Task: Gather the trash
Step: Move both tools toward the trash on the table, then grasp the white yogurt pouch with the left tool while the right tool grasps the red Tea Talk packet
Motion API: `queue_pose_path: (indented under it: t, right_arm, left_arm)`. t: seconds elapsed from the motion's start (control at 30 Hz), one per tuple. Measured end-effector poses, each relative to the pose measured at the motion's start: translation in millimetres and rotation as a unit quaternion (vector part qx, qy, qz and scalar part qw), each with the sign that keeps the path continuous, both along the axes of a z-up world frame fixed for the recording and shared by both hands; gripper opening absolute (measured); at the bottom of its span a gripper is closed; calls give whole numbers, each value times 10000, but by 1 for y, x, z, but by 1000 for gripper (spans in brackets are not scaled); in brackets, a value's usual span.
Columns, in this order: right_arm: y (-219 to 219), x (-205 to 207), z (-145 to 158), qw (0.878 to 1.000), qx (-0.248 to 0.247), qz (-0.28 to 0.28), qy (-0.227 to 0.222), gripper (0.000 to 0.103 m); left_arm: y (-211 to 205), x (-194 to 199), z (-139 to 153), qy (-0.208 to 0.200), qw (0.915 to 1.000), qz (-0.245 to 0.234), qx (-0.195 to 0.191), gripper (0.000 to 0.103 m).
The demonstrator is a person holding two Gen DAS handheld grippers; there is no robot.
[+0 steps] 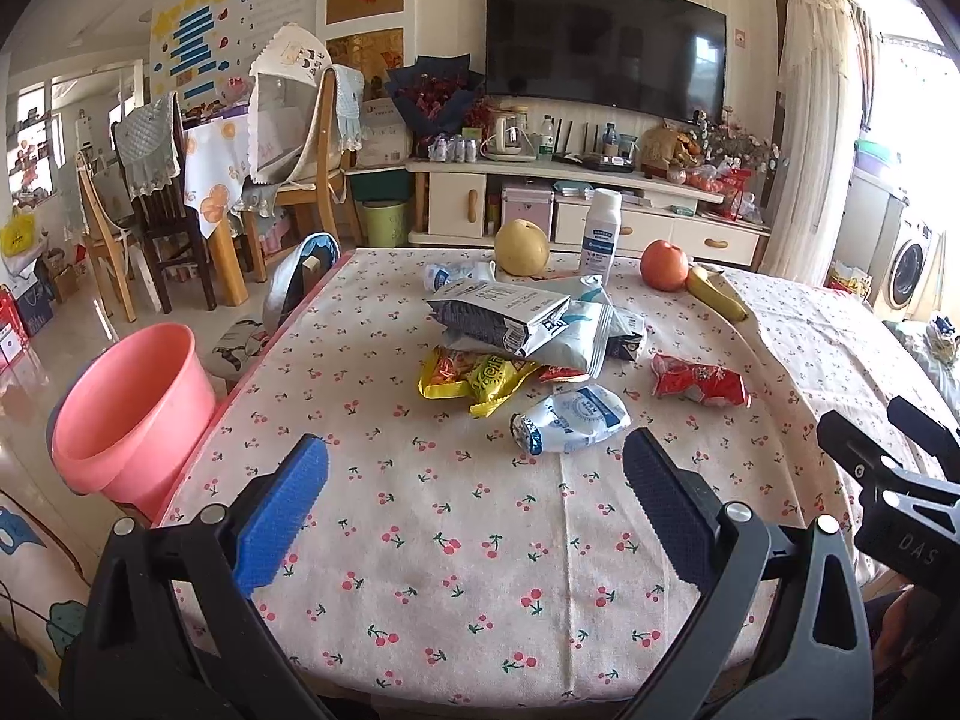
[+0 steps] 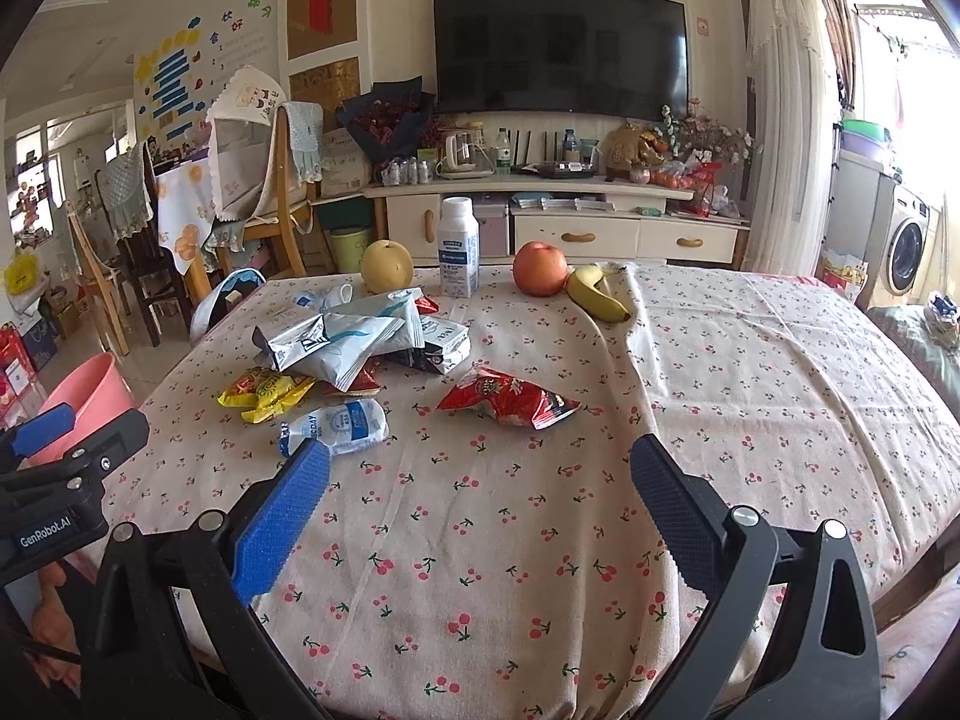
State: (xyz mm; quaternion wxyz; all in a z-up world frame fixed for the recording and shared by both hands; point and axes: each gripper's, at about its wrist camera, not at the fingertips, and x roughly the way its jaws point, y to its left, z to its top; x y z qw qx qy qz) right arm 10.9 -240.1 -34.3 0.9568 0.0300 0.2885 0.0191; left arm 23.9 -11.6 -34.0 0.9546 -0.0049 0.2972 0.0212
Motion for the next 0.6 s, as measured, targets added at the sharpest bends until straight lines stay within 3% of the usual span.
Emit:
queue_pose_path:
  t: [0.37, 0.6]
  right_arm:
    - [-19, 41, -19, 9980, 386, 3, 500, 99]
    - [-37, 78, -41, 9920, 683, 36, 1060, 99]
  left_arm:
    - [2, 24, -21, 242, 9986, -457, 124, 99]
    - [2, 46, -34, 543, 9891, -1370, 10, 99]
